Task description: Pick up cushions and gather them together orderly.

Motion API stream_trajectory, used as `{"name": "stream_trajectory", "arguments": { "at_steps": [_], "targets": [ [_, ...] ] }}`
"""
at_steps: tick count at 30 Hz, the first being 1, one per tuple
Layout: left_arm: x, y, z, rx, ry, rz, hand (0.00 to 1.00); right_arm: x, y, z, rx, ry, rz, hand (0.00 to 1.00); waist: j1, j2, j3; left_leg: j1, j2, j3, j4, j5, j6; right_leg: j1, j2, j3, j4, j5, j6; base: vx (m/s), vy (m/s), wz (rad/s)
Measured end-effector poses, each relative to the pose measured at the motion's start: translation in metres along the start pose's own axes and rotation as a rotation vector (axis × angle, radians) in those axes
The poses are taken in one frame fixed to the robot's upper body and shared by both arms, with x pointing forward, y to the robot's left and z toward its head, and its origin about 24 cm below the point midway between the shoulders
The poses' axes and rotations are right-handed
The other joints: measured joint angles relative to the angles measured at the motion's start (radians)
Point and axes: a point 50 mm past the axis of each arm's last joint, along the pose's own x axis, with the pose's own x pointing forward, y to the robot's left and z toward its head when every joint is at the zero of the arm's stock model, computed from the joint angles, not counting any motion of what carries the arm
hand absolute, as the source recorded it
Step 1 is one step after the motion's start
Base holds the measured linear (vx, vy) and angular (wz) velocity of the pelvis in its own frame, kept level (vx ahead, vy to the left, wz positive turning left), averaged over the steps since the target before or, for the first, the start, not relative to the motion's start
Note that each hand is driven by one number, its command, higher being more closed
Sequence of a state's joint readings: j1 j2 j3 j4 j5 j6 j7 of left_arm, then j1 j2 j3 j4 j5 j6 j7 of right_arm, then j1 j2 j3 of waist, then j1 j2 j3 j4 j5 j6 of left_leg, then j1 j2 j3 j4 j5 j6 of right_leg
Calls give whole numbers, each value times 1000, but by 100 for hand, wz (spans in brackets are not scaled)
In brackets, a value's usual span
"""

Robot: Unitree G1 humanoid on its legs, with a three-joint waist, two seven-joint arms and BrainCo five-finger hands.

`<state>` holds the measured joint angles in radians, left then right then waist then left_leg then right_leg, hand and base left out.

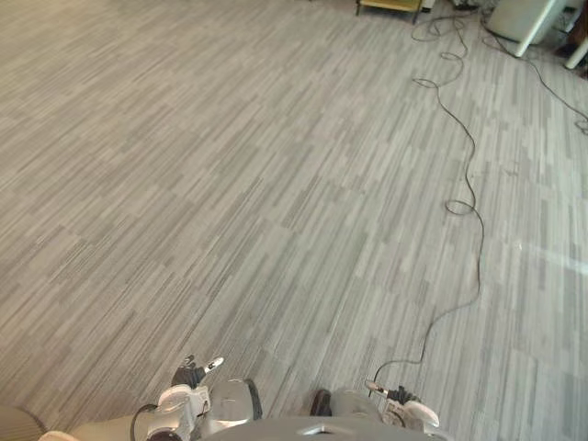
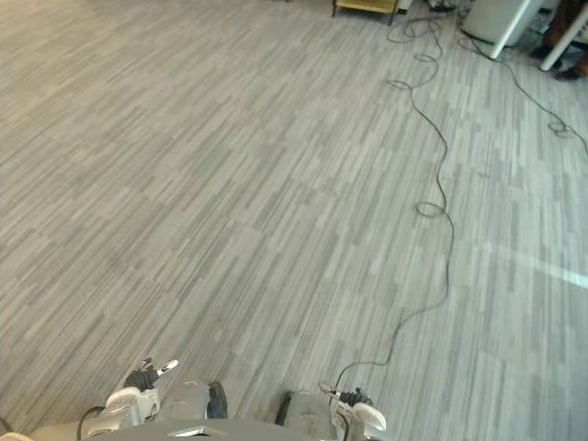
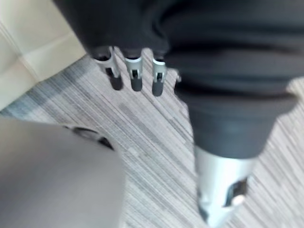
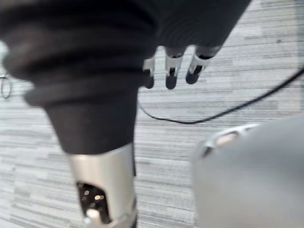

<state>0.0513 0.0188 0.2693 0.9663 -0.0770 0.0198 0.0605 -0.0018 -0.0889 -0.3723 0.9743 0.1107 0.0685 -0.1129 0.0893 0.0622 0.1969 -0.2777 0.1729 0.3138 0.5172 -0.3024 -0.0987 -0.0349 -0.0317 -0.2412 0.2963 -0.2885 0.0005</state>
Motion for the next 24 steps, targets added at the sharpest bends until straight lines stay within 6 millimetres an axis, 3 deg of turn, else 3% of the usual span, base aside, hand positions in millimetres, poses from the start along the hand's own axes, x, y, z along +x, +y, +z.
{"name": "stream_trajectory", "arguments": {
  "at_steps": [1, 2, 3, 4, 7, 9, 10, 11, 12, 13, 14, 17, 18, 20, 21, 22, 24],
  "targets": [
    [-2, 2, -6, -6, 15, 8, 0, 0, 0, 0, 1, 0, -1, 0, 16, 4, -3, -11, -14, -5, -68, 30, 3, 17, 2, 18, -33, 9, 12, 189, 79, -71],
    [-5, 6, -18, -14, 48, 19, 0, 0, 3, 2, 0, -7, 7, 0, 27, 10, -7, -19, -16, -11, -132, 102, 19, 37, 3, 39, -53, 17, 28, 201, 101, -90],
    [-8, 10, -32, -29, 92, 34, 0, 0, 5, 3, -2, -9, 13, 0, 39, 10, -17, -10, -19, -15, -137, 170, 45, 52, 3, 61, -58, 10, 43, 346, 172, -84],
    [-11, 15, -40, -43, 123, 51, 0, -2, 10, -5, 4, 8, 25, 0, 46, -9, -36, 1, -31, -8, -128, 180, 88, 65, -14, 89, -58, -1, 60, 354, 161, -51],
    [-13, 26, -47, -38, 146, 78, 0, -7, 13, -25, 22, 60, 32, 0, 36, -51, -85, 2, -73, -1, -97, 121, 109, 66, -62, 95, -51, -10, 90, 478, 158, -10],
    [-10, 31, -41, -23, 141, 86, 0, -8, 16, -31, 48, 85, 33, 0, 37, -80, -96, 36, -106, 11, -97, 94, 122, 5, -103, 143, 120, -19, 115, 470, 189, -11],
    [-9, 31, -38, -10, 134, 83, 0, -8, 16, -31, 50, 88, 33, 0, 35, -87, -94, 71, -116, 16, -112, 82, 132, -49, -118, 160, 266, 0, 149, 402, 152, -6],
    [-9, 31, -36, 12, 129, 78, 0, -7, 16, -29, 47, 82, 33, 0, 20, -88, -93, 109, -120, 15, -123, 73, 141, -90, -136, 157, 401, 58, 175, 307, 94, 5],
    [-9, 31, -36, 24, 127, 74, 0, -7, 16, -28, 45, 80, 33, 0, 13, -87, -91, 132, -121, 12, -128, 69, 148, -106, -144, 147, 457, 104, 174, 310, 79, 7],
    [-9, 30, -36, 39, 126, 68, 0, -6, 16, -27, 43, 78, 33, 0, 10, -84, -85, 196, -121, 10, -156, 58, 151, -126, -161, 121, 554, 182, 167, 401, 50, -10],
    [-9, 30, -37, 49, 130, 66, 0, -6, 15, -26, 37, 73, 31, 0, 8, -72, -79, 298, -119, -6, -214, 27, 135, -151, -191, 60, 689, 181, 129, 467, 11, -15],
    [-8, 30, -32, 48, 117, 70, 0, -6, 16, -23, 15, 60, 42, 0, -16, -80, -76, 433, -105, -18, -311, 5, 115, -262, -197, -14, 762, 61, 68, 411, -96, 1],
    [-8, 29, -32, 51, 118, 66, 0, -5, 15, -21, 18, 49, 43, 0, -22, -74, -70, 468, -91, -15, -333, 1, 108, -300, -180, -32, 708, 22, 59, 284, -139, -1],
    [-8, 30, -32, 50, 118, 70, 0, -4, 15, -17, 18, 35, 47, 0, -44, -76, -59, 509, -76, -26, -334, -6, 96, -325, -159, -75, 535, 17, 46, 345, -191, 13],
    [-7, 33, -31, 52, 114, 76, 0, -5, 15, -18, 15, 37, 50, 0, -51, -89, -53, 536, -79, -46, -333, -20, 73, -321, -145, -74, 354, 73, 43, 418, -255, 26],
    [-7, 36, -29, 56, 111, 86, 0, -5, 13, -22, 34, 48, 46, 0, -54, -108, -49, 556, -88, -66, -326, -42, 43, -302, -135, -73, 256, 153, -18, 344, -198, 14],
    [-6, 22, -30, 43, 119, 53, 0, -2, 8, -12, 27, 17, 36, 0, -46, -51, -44, 562, -61, -107, -330, -52, 41, -267, -103, -92, 235, 151, -14, 308, -140, -3]
  ]
}}
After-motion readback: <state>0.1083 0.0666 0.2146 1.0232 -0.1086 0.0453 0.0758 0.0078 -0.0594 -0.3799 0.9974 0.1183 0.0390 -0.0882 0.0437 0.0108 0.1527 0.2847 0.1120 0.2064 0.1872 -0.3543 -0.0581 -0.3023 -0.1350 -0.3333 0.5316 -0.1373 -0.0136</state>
